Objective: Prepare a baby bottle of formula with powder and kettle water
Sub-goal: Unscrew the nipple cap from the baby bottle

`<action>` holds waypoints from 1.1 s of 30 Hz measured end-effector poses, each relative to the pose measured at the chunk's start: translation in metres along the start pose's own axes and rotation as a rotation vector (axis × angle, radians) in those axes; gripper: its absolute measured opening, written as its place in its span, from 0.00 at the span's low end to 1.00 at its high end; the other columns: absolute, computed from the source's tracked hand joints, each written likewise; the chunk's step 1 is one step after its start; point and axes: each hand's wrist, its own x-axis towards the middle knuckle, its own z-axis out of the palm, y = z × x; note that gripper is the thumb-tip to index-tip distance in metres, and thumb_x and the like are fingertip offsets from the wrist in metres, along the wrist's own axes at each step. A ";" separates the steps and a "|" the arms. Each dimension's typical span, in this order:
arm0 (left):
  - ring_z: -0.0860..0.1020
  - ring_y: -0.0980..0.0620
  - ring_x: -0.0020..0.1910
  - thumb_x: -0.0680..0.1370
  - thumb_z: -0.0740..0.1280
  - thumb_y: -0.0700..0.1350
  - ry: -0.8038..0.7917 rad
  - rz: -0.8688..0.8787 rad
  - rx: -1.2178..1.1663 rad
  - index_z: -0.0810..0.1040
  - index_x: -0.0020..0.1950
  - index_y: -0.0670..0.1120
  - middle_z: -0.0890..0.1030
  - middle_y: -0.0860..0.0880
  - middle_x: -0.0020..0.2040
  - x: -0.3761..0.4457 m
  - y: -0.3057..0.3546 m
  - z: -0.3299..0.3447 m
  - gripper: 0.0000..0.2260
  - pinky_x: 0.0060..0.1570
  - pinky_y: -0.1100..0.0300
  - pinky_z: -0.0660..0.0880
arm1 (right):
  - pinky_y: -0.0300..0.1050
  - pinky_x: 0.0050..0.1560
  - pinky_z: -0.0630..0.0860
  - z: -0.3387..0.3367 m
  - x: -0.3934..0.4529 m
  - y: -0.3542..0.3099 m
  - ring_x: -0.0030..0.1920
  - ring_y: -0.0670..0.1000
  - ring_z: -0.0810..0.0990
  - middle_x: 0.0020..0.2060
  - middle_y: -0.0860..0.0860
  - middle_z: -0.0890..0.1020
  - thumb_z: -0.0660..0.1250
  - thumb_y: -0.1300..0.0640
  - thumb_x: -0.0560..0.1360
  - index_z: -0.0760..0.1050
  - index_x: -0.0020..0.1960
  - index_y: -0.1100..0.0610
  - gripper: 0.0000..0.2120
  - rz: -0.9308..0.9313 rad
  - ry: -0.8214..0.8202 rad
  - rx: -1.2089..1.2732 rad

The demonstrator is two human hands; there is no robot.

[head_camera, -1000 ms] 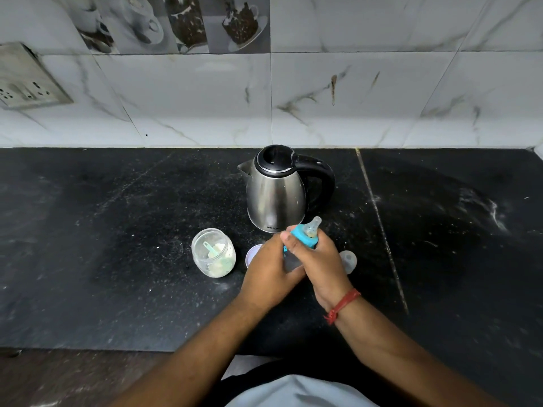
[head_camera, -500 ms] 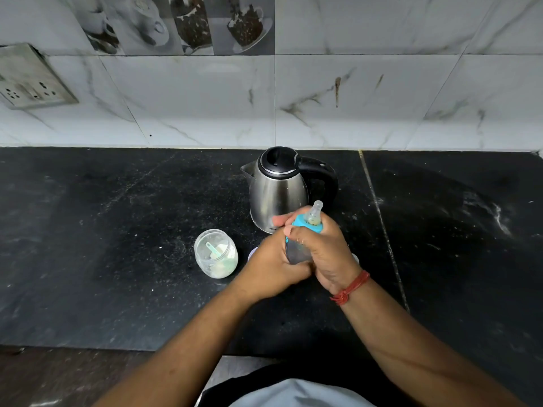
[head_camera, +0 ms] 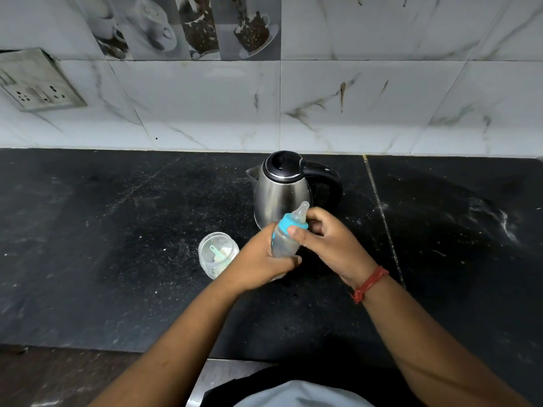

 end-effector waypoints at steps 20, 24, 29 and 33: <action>0.82 0.50 0.40 0.72 0.73 0.39 -0.325 -0.015 -0.325 0.74 0.58 0.42 0.80 0.45 0.46 -0.012 0.007 -0.004 0.17 0.42 0.55 0.81 | 0.47 0.64 0.76 -0.018 -0.009 -0.014 0.66 0.54 0.79 0.66 0.59 0.80 0.70 0.66 0.73 0.64 0.76 0.60 0.33 -0.067 -0.271 0.191; 0.78 0.53 0.47 0.75 0.73 0.36 -0.164 -0.003 -0.149 0.73 0.66 0.44 0.80 0.47 0.48 -0.007 0.003 -0.003 0.21 0.50 0.54 0.78 | 0.47 0.66 0.76 -0.014 -0.007 -0.010 0.65 0.48 0.77 0.64 0.52 0.77 0.76 0.49 0.67 0.67 0.73 0.51 0.37 -0.082 -0.143 0.007; 0.80 0.49 0.54 0.72 0.75 0.44 -0.057 0.037 -0.035 0.73 0.69 0.49 0.80 0.39 0.59 -0.006 -0.001 0.000 0.26 0.63 0.37 0.76 | 0.51 0.61 0.79 -0.006 -0.005 0.001 0.56 0.49 0.81 0.55 0.51 0.80 0.78 0.42 0.64 0.68 0.65 0.44 0.34 -0.111 0.030 -0.139; 0.79 0.54 0.53 0.72 0.75 0.41 -0.079 0.008 -0.061 0.72 0.70 0.47 0.81 0.48 0.54 -0.008 -0.003 -0.001 0.27 0.57 0.49 0.78 | 0.53 0.63 0.78 -0.007 -0.007 0.005 0.58 0.52 0.82 0.58 0.55 0.81 0.76 0.57 0.68 0.63 0.71 0.51 0.36 -0.094 -0.013 0.009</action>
